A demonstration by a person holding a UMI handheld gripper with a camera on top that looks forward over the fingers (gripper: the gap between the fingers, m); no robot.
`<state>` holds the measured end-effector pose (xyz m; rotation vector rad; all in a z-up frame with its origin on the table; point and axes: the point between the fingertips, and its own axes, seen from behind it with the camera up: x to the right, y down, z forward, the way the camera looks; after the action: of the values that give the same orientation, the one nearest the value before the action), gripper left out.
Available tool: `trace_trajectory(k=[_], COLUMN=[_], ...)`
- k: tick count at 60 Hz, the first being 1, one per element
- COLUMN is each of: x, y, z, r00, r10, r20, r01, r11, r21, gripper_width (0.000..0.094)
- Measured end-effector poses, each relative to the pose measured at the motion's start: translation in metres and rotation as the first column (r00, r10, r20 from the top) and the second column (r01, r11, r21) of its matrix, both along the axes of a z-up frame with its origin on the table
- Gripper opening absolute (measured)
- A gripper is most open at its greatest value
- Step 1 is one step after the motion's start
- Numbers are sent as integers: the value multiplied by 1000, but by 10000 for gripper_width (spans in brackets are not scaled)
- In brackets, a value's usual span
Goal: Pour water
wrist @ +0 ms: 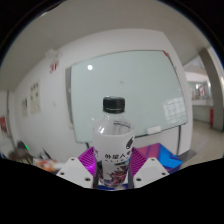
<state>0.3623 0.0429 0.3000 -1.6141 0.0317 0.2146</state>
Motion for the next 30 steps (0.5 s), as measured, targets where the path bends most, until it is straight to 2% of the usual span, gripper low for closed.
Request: trace_trajectory(k=[4, 6, 13, 19, 29, 30], x=[43, 40, 63, 51, 60, 60], y=[-6, 3, 5, 8, 2, 2], z=[-47, -74, -152, -196, -240, -236], r00=[994, 989, 976, 978, 983, 984], r10=[-34, -52, -38, -20, -7, -13], r20=[103, 138, 213, 208, 183, 178], r01=[41, 67, 82, 73, 62, 62], r11=[997, 992, 975, 966, 953, 961], r21=[-69, -104, -206, -248, -297, -270], gripper_width=[382, 383, 384, 384, 398, 386])
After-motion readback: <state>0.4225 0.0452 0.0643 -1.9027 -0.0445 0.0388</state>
